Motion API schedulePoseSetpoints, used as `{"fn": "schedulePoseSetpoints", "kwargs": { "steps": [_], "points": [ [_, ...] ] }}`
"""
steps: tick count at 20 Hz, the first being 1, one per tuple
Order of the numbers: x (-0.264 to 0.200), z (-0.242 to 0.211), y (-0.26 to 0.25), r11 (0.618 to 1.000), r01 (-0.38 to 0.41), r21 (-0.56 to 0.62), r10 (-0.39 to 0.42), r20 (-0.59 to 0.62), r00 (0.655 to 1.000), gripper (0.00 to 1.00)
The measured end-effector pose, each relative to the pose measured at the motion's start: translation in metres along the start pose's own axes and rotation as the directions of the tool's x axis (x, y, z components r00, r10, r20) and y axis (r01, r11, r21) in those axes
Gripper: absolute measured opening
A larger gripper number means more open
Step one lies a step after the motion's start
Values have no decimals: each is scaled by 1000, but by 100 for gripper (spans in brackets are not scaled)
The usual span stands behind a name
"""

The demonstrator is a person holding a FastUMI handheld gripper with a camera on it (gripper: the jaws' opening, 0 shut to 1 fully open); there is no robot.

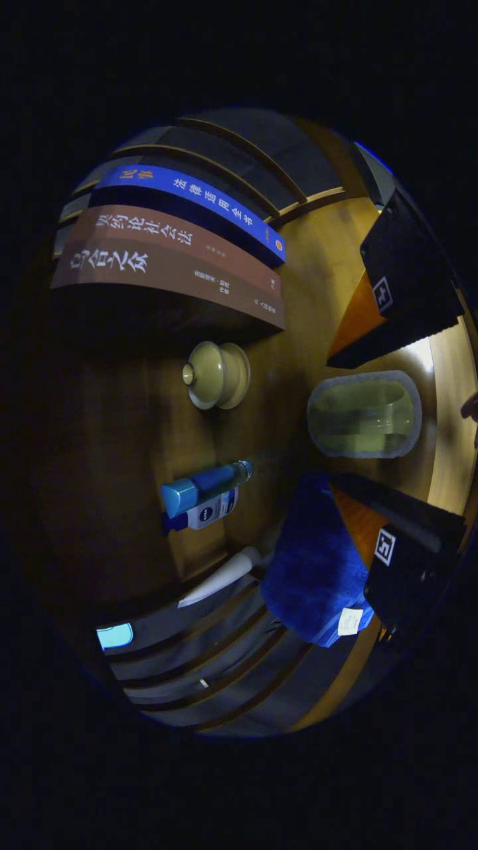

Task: Pull open the drawer, take out the items inside it, and place them on the countertop above the cabinet.

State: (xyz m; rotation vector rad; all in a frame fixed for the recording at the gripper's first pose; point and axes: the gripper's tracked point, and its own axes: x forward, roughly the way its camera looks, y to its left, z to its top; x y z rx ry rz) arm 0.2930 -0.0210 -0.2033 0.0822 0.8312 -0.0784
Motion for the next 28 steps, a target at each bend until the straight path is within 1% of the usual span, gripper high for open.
{"fn": "schedulePoseSetpoints", "kwargs": {
  "steps": [3, 6, 10, 13, 14, 16, 19, 22, 25, 28],
  "points": [
    [-24, -3, 4, 1000, -20, 7, 20, 62, 998, 100],
    [-64, -8, 7, 999, -32, 5, 31, 174, 984, 100],
    [-133, -28, 10, 999, -52, -4, 50, 355, 933, 99],
    [-180, -55, 9, 997, -80, -3, 72, 472, 879, 99],
    [-192, -67, 8, 997, -83, 0, 72, 501, 862, 99],
    [-215, -99, 2, 997, -80, 0, 67, 534, 843, 99],
    [-230, -147, -6, 998, -69, -1, 58, 555, 830, 99],
    [-228, -193, -10, 999, -44, -11, 43, 561, 827, 99],
    [-220, -227, -7, 999, -38, -39, 53, 544, 837, 99],
    [-214, -252, -11, 999, -33, -32, 45, 540, 840, 99]
  ]
}}
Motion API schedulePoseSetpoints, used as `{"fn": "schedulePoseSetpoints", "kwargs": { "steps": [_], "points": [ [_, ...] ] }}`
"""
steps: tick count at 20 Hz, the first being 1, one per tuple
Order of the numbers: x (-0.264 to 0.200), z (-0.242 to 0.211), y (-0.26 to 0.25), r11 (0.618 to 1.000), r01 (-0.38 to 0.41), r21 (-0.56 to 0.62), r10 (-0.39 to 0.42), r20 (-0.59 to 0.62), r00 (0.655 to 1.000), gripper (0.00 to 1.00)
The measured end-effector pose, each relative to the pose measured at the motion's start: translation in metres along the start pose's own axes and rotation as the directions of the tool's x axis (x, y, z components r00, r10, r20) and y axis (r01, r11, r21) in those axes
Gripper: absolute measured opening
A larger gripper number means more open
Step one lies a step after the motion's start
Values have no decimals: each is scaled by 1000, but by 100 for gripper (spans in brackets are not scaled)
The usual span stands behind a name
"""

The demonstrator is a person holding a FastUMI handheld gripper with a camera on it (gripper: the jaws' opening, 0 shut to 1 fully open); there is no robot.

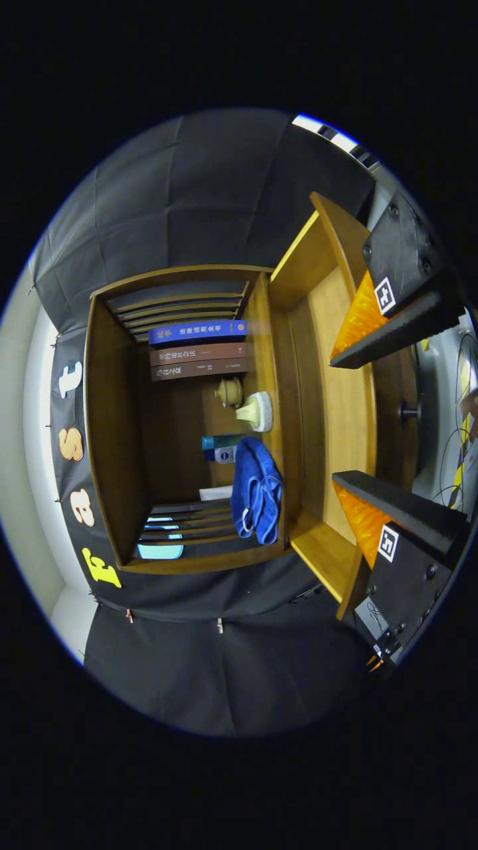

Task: Pull open the drawer, take out the items inside it, and place them on the countertop above the cabinet.

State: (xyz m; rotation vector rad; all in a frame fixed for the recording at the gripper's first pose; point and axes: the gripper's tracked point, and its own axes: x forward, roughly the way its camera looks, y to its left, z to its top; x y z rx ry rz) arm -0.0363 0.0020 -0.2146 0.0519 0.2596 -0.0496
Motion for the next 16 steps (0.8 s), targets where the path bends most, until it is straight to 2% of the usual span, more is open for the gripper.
{"fn": "schedulePoseSetpoints", "kwargs": {
  "steps": [3, 9, 16],
  "points": [
    [-3, -23, -8, 999, 27, 25, -27, -16, 1000, 98],
    [5, -46, -10, 999, 30, 18, -29, -50, 998, 99],
    [17, -41, -8, 999, 36, 18, -35, -38, 999, 99]
  ]
}}
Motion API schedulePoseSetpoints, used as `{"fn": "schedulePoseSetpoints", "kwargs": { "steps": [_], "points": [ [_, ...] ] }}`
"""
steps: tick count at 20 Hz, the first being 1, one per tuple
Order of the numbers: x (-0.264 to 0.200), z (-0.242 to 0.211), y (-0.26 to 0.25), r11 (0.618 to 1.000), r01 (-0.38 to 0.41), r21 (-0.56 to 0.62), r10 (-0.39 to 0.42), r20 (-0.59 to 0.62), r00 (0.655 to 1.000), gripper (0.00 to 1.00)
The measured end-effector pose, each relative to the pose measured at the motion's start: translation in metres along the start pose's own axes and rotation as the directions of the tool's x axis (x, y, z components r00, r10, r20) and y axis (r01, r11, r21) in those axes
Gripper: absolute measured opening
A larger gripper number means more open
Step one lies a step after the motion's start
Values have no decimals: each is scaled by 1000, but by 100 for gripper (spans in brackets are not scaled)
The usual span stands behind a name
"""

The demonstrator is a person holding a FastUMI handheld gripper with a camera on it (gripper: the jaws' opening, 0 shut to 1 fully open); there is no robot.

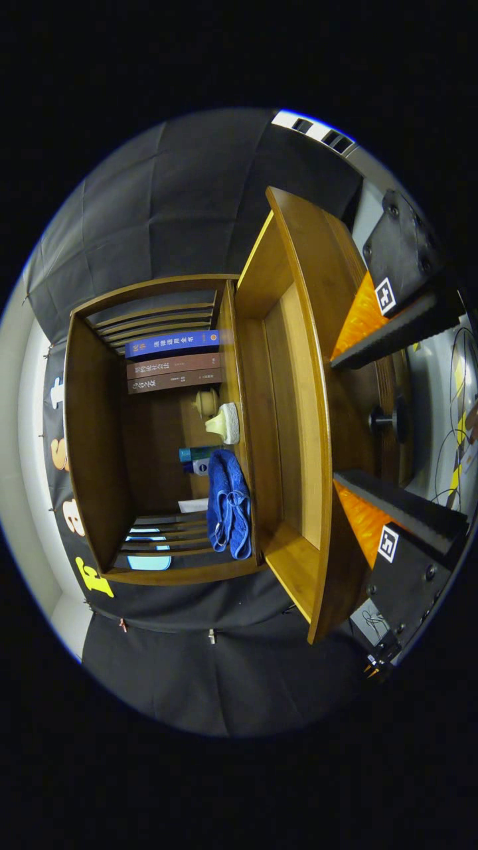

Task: Pull open the drawer, take out the items inside it, and place them on the countertop above the cabinet.

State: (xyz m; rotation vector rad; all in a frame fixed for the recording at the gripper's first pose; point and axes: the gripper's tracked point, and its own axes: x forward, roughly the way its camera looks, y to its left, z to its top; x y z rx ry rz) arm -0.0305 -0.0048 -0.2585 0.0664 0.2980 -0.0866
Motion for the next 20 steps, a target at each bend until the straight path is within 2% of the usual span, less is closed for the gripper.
{"fn": "schedulePoseSetpoints", "kwargs": {
  "steps": [20],
  "points": [
    [140, 35, 5, 1000, 14, -9, -15, -34, 999, 99]
  ]
}}
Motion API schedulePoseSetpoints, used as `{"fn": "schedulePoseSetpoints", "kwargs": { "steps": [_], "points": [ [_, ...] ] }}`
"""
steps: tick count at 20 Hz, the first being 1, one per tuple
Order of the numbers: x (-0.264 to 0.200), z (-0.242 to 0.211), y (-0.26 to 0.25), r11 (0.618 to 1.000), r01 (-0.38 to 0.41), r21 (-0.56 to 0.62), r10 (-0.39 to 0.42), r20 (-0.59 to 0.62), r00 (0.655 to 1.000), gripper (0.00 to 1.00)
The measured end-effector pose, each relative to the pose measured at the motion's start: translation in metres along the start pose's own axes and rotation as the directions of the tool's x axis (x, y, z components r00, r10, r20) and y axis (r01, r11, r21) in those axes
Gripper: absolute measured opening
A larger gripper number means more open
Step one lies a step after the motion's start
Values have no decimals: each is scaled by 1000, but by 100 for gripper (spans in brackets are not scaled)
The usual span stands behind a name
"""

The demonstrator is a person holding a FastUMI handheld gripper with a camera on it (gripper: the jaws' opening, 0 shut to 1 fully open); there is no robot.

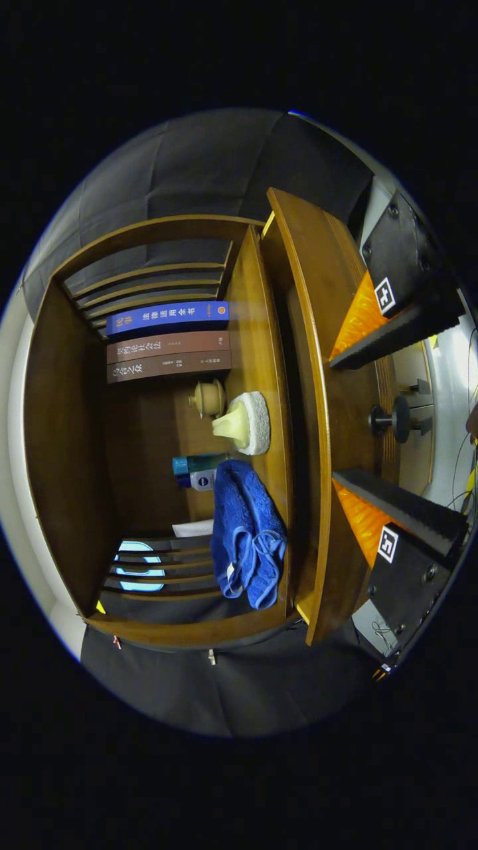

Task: Pull open the drawer, take out the items inside it, and place them on the countertop above the cabinet.

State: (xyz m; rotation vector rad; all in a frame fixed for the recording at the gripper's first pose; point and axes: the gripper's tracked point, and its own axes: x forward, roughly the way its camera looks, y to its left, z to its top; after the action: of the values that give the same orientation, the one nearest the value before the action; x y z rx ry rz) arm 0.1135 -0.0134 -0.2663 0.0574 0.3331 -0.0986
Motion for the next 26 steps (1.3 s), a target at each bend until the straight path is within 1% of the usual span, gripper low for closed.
{"fn": "schedulePoseSetpoints", "kwargs": {
  "steps": [5, 11, 23, 26],
  "points": [
    [26, 5, 0, 1000, -4, -2, 4, -5, 1000, 99],
    [40, 8, 0, 1000, -7, -3, 7, -8, 1000, 99],
    [43, 6, -2, 1000, 3, -20, -3, -13, 1000, 99],
    [43, 5, -2, 1000, -5, 2, 5, -24, 1000, 99]
  ]
}}
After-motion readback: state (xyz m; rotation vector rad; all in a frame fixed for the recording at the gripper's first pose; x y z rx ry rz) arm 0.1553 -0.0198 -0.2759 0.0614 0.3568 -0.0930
